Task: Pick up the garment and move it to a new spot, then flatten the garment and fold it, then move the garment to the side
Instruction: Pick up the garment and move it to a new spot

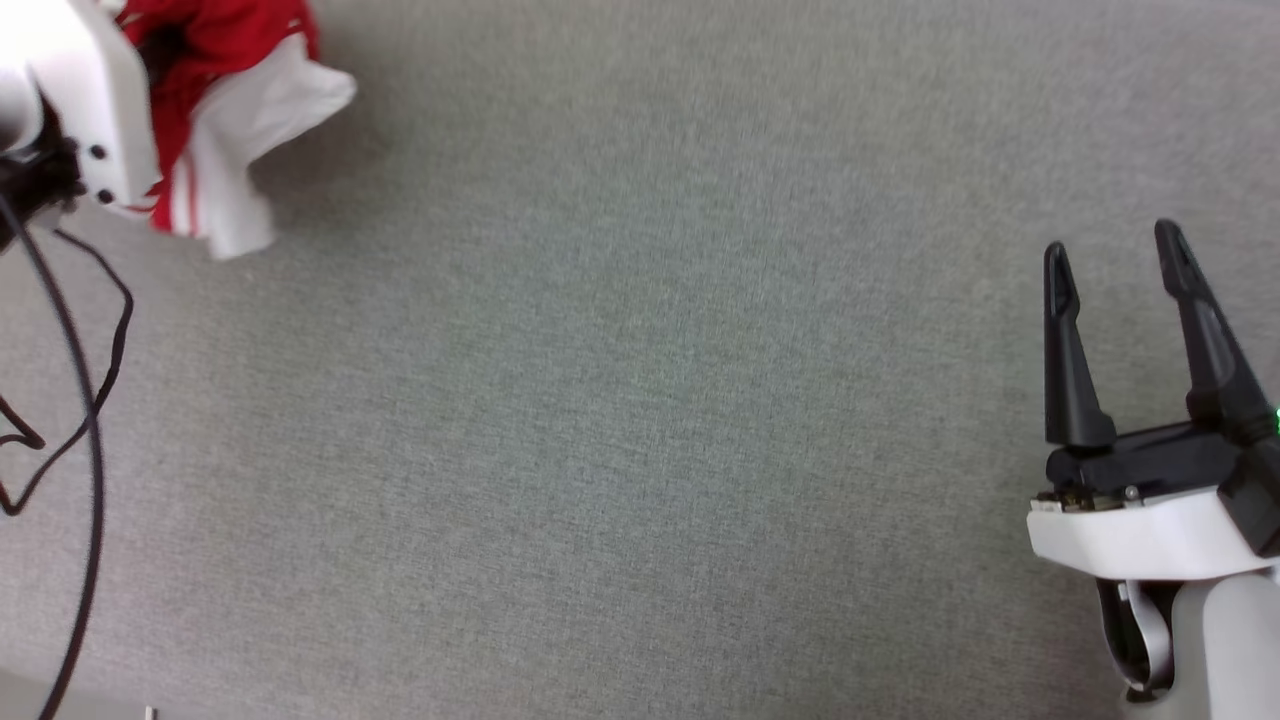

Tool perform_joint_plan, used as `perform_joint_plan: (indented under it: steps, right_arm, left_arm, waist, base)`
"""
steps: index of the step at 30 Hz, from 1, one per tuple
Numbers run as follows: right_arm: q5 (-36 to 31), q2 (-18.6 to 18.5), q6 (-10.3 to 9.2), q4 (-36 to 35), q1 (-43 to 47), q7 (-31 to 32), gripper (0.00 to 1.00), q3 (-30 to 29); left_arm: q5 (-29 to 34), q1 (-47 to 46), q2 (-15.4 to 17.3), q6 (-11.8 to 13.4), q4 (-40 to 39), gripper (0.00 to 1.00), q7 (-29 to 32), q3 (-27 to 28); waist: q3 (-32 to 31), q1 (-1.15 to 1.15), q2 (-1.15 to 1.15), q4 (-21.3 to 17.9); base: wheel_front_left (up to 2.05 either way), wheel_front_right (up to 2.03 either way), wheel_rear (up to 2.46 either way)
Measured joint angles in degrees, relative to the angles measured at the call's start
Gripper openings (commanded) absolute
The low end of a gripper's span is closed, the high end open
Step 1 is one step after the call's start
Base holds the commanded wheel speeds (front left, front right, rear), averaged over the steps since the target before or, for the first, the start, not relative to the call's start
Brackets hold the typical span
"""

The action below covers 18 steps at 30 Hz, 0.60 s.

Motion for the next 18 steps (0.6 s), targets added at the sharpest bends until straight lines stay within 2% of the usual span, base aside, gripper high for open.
perform_joint_plan:
  steps: [9, 18]
  right_arm:
    - [3.02, -0.02, 0.0, 0.83, 2.02, 0.0, 1.0, -0.65]
    - [5.53, -0.03, -0.01, 0.93, 2.53, 0.0, 1.0, -1.24]
  left_arm:
    - [2.53, -4.11, -0.69, 0.0, -11.11, 0.0, -2.14, -8.26]
    - [4.26, -6.39, -6.77, 0.0, -19.94, 0.0, -1.09, -17.79]
  waist:
    - [-6.19, 0.0, 0.0, -2.25]
    - [-8.21, 0.0, 0.0, -8.44]
  base:
    - [0.0, 0.0, 0.0]
    - [0.0, 0.0, 0.0]
